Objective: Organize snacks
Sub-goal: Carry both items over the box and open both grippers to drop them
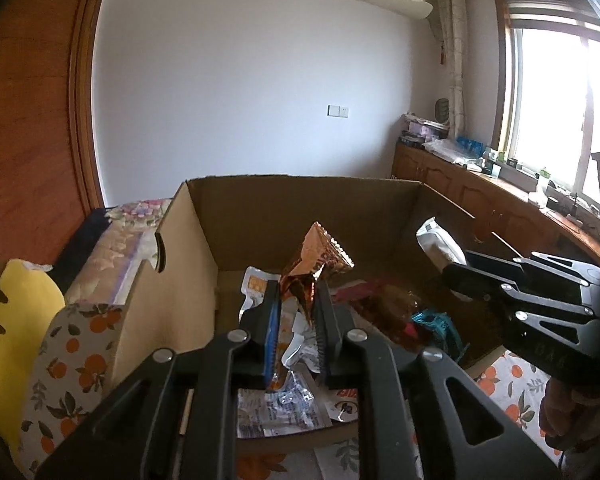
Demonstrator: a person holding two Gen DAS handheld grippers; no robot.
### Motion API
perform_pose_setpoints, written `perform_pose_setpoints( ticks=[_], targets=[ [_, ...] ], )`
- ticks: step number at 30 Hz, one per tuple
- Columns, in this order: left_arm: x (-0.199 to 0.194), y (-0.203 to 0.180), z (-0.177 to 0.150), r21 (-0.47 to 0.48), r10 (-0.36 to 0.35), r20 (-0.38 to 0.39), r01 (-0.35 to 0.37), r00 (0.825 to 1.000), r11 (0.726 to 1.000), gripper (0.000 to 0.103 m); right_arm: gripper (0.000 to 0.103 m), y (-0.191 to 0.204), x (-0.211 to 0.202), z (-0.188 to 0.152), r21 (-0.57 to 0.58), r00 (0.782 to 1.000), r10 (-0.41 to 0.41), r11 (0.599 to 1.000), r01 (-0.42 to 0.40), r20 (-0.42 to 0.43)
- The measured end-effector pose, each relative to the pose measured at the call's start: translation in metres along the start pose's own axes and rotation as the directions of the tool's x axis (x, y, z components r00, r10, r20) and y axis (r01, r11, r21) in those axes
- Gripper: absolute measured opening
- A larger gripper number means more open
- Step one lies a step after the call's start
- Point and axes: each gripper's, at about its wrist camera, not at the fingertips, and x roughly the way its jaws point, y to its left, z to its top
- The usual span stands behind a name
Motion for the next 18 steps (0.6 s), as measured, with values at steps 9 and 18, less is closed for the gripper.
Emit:
perform_pose_setpoints(
  ticks=[9, 18],
  targets=[
    [0.0008, -0.0022, -0.0043, 0.016, 0.016, 0.001, -0.016, 1.0, 1.0, 0.017, 0.02, -0.0057, 0.002, -0.0026, 0.01, 1.0, 0.008, 1.0, -0.008, -0.005],
    [0.0026, -0.0042, -0.0047, 0.023, 0.03, 0.004, -0.03, 1.0, 0.999, 0.032, 0.025, -0.0077, 0.0023, -0.0053, 0.017, 1.0, 0.002, 1.0, -0.002, 0.008]
  ],
)
